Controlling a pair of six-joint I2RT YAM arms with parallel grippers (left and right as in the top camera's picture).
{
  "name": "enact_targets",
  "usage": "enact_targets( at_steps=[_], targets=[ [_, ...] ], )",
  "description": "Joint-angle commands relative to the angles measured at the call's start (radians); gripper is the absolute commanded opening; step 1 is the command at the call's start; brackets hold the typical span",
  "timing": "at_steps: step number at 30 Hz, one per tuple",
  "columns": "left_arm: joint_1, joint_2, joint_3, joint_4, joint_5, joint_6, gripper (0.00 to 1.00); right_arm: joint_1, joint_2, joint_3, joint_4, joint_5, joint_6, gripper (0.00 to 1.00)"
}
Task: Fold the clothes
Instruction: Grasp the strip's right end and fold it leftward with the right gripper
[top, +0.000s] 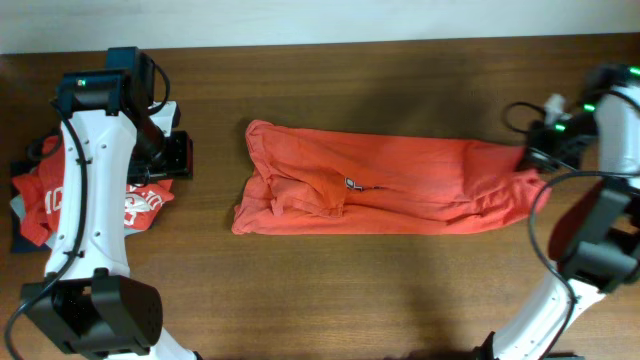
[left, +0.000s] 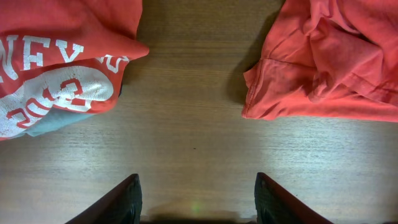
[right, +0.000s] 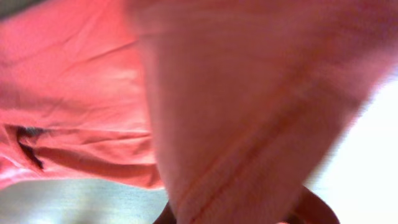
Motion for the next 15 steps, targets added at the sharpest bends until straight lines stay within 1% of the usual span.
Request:
enact_targets(
  at_steps=[1, 4, 6, 9, 10, 13, 15],
  targets=[
    [0.0, -0.009, -0.005, 0.001, -0.006, -0.006, 0.58, 0.175, -0.002, 0.005, 0.002, 0.078, 0.069, 0.04],
    [0.0, -0.009, -0.005, 0.002, -0.006, -0.006, 0.58, 0.275, -0.001, 0.005, 0.01, 0.113, 0.09, 0.04],
    [0.0, -0.009, -0.005, 0.002, -0.006, -0.006, 0.58, 0.373, -0.001, 0.005, 0.021, 0.124, 0.114, 0.04],
    [0.0, -0.009, -0.005, 0.001, -0.006, -0.006, 0.58, 0.45, 0.0, 0.005, 0.041, 0.125, 0.114, 0.05],
    [0.0, -0.009, -0.005, 0.001, -0.007, -0.006, 0.58, 0.488, 0.0, 0.005, 0.058, 0.125, 0.114, 0.06],
    [0.0, -0.009, -0.005, 0.001, -0.006, -0.006, 0.58, 0.545, 0.0, 0.005, 0.084, 0.125, 0.133, 0.08],
    [0.0, -0.009, -0.005, 0.001, -0.006, -0.006, 0.58, 0.581, 0.0, 0.005, 0.098, 0.129, 0.14, 0.13]
  ],
)
